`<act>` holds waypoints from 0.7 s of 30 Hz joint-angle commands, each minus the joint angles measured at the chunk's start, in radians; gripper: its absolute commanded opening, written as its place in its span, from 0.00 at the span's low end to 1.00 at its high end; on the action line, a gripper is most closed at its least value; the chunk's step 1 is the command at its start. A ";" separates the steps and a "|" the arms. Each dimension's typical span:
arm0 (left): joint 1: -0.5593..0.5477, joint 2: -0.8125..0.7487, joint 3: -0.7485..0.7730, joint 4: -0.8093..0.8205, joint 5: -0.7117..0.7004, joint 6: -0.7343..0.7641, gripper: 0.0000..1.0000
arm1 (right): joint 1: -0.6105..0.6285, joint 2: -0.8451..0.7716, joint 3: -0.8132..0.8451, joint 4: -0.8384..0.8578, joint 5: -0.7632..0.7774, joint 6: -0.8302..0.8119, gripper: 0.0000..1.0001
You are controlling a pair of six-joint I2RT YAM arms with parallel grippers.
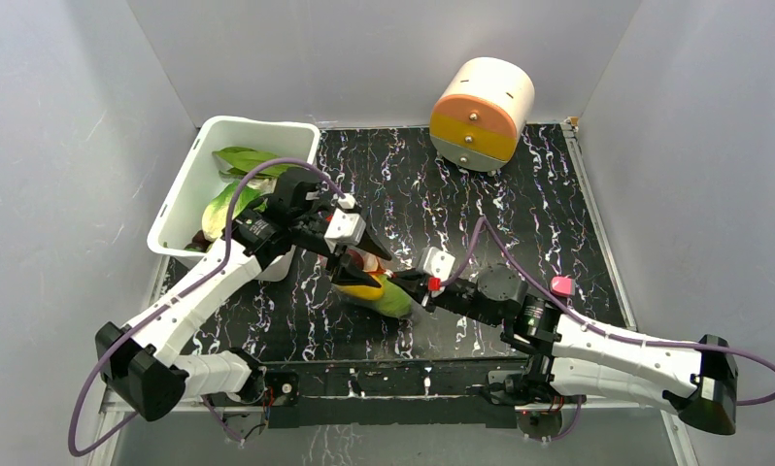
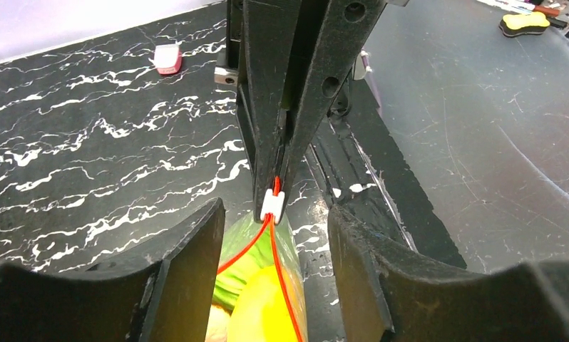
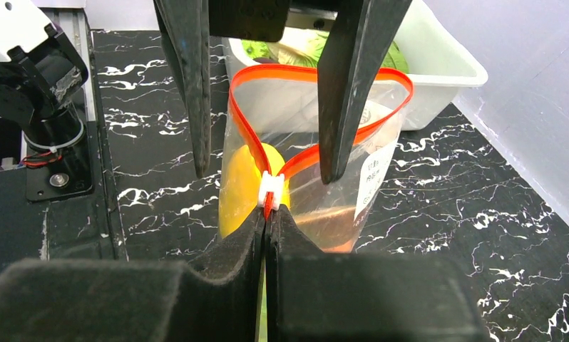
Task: Place the food in the zip-top bag and seal the zipper
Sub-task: Zip the zipper food storage bag at the center of the board.
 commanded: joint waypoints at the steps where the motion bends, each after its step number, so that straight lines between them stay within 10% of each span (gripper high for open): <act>1: -0.032 0.018 0.003 -0.017 0.034 0.082 0.51 | 0.003 0.001 0.064 0.098 -0.012 0.013 0.00; 21: -0.058 -0.018 -0.006 0.001 -0.005 0.070 0.37 | 0.003 0.009 0.048 0.096 -0.033 0.029 0.00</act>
